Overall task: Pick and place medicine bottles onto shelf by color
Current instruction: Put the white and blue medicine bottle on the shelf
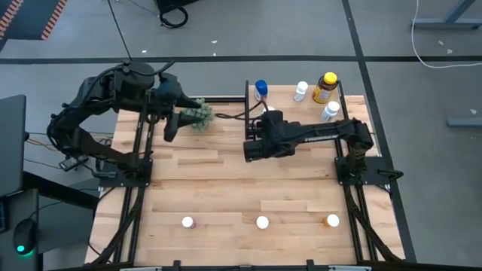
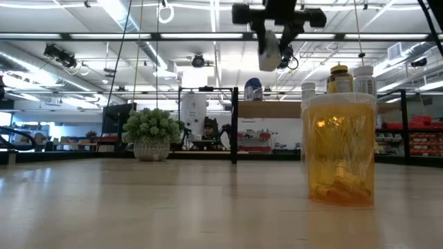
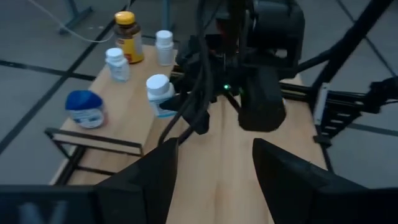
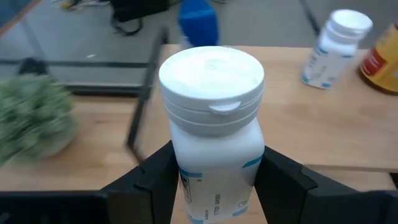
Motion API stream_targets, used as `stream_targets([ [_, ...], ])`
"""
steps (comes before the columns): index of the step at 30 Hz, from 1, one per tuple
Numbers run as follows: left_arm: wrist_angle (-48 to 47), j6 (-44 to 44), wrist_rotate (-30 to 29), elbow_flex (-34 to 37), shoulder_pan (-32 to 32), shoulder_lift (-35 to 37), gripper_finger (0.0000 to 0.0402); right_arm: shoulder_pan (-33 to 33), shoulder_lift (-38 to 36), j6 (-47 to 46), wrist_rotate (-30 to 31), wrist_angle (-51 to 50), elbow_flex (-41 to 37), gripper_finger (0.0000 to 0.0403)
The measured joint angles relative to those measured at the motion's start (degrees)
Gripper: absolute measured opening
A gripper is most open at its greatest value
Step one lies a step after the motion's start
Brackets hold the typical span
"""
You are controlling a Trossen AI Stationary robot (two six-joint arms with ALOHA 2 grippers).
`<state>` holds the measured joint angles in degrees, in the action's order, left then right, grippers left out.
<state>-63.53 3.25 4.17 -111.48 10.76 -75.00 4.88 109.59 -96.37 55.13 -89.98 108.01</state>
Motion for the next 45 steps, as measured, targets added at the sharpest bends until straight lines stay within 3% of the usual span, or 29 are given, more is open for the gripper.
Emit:
stream_targets([
  [20, -2.5, 0.6, -2.7, 0.4, 10.8, -0.8, 0.0210, -10.9, -0.1, -13.1, 1.8, 1.2, -14.0, 0.0190],
  [34, -2.8, 2.1, -2.7, 0.4, 14.2, -2.5, 0.0203, -19.1, -0.1, 1.3, 2.9, 10.8, -14.7, 0.0191],
  [45, -2.7, 0.1, -2.6, 0.4, 14.2, -2.7, 0.0205, -21.3, -0.5, 3.4, 2.6, 21.0, -19.3, 0.0190],
])
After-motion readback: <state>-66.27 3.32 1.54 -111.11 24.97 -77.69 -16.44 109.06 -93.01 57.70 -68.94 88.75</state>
